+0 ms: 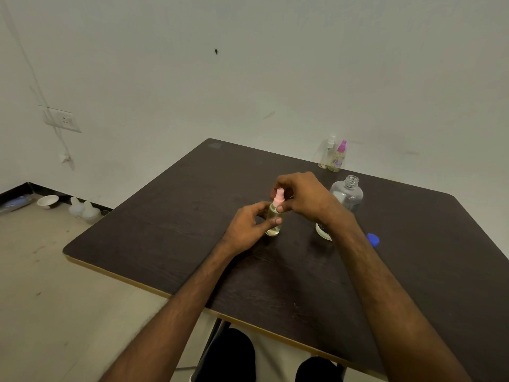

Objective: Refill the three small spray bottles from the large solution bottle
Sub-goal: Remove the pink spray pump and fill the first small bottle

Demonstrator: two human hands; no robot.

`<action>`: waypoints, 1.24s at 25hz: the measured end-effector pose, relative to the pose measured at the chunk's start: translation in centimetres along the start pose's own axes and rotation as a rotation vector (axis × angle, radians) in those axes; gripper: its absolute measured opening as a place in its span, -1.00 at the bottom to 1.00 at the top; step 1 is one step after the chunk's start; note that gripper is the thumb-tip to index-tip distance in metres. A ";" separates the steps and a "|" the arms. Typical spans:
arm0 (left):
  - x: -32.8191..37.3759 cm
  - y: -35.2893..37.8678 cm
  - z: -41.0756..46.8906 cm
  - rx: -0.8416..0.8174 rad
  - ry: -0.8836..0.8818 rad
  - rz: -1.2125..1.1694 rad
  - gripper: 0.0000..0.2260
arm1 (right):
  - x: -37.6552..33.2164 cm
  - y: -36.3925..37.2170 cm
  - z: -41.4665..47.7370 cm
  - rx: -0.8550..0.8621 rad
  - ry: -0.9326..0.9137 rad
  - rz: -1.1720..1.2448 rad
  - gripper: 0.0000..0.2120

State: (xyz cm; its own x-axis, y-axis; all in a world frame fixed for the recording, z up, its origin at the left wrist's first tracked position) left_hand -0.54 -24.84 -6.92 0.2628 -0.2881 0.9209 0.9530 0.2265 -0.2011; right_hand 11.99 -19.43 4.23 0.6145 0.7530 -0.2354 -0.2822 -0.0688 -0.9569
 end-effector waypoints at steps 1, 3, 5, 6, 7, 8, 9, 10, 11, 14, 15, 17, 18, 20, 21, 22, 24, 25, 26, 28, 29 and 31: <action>0.0 0.0 0.0 -0.001 -0.004 -0.004 -0.69 | -0.1 0.1 0.2 0.000 -0.003 -0.063 -0.69; 0.0 0.0 0.0 0.004 -0.014 0.003 -0.69 | -0.6 0.1 0.4 -0.006 0.006 -0.184 -0.68; 0.0 0.0 0.0 0.000 -0.020 0.003 -0.70 | -0.6 0.0 0.6 -0.008 0.012 -0.205 -0.67; 0.0 0.0 0.0 0.000 -0.020 0.002 -0.69 | -0.4 0.0 0.6 -0.004 0.023 -0.199 -0.66; 0.0 0.0 0.0 0.001 -0.018 0.002 -0.69 | -0.3 0.1 0.6 0.004 0.040 -0.209 -0.63; 0.1 0.0 0.0 0.001 -0.016 0.002 -0.70 | -0.1 0.3 0.6 0.009 0.062 -0.234 -0.59; 0.1 0.0 -0.1 0.001 -0.017 0.002 -0.71 | 0.0 0.6 0.6 0.012 0.081 -0.256 -0.55; 0.1 0.0 -0.1 0.001 -0.017 0.000 -0.71 | 0.1 0.8 0.5 0.013 0.091 -0.264 -0.53; 0.2 0.0 -0.1 0.002 -0.016 -0.004 -0.72 | 0.0 1.0 0.5 0.013 0.091 -0.257 -0.53; 0.1 0.0 -0.1 0.007 -0.009 -0.012 -0.73 | -0.1 0.3 0.2 0.003 0.062 -0.205 -0.55; 0.1 0.0 -0.1 0.014 -0.007 -0.018 -0.73 | -0.1 0.0 0.1 -0.002 0.043 -0.186 -0.55; 0.1 0.0 0.0 0.019 -0.014 -0.021 -0.73 | -0.3 -0.4 0.0 -0.016 0.000 -0.168 -0.58; 0.1 -0.1 0.0 0.012 -0.020 -0.014 -0.73 | -0.4 -0.4 0.1 -0.029 -0.016 -0.174 -0.61; 0.1 0.0 0.0 -0.003 -0.030 -0.002 -0.71 | -0.3 -0.2 0.3 -0.057 -0.037 -0.171 -0.71; 0.1 0.0 0.0 -0.007 -0.031 -0.004 -0.70 | -0.2 -0.3 0.4 -0.065 -0.042 -0.160 -0.74; 0.1 -0.1 0.1 -0.006 -0.033 -0.007 -0.69 | -0.1 -0.4 0.5 -0.076 -0.044 -0.151 -0.76; 0.1 -0.1 0.0 -0.001 -0.040 -0.011 -0.68 | -0.1 -0.7 0.5 -0.095 -0.056 -0.146 -0.76; 0.1 -0.1 0.0 0.002 -0.043 -0.009 -0.68 | -0.2 -0.9 0.6 -0.099 -0.067 -0.156 -0.76; 0.1 -0.1 0.0 0.001 -0.041 -0.007 -0.68 | -0.4 -1.0 0.6 -0.102 -0.077 -0.176 -0.76; 0.2 -0.1 0.0 -0.003 -0.031 -0.007 -0.67 | -0.7 -1.0 0.9 -0.112 -0.089 -0.237 -0.76; 0.2 -0.1 -0.1 -0.005 -0.027 -0.009 -0.67 | -0.8 -0.9 1.0 -0.115 -0.088 -0.260 -0.76; 0.2 -0.1 -0.1 -0.005 -0.024 -0.010 -0.69 | -0.9 -0.8 1.1 -0.109 -0.071 -0.284 -0.75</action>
State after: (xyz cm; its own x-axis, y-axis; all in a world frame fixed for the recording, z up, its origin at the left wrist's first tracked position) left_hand -0.55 -25.00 -6.71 0.2492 -0.2679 0.9307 0.9565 0.2188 -0.1932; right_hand 10.85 -19.29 5.35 0.6033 0.7958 0.0523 -0.0239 0.0836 -0.9962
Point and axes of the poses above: each hand's wrist, its own z-axis towards the middle knuckle, its own y-axis out of the palm, x = y × z, the point moved 3 cm from there along z, towards the middle knuckle, and after that the axes turned 9 degrees about -z, right-handed, at the moved point
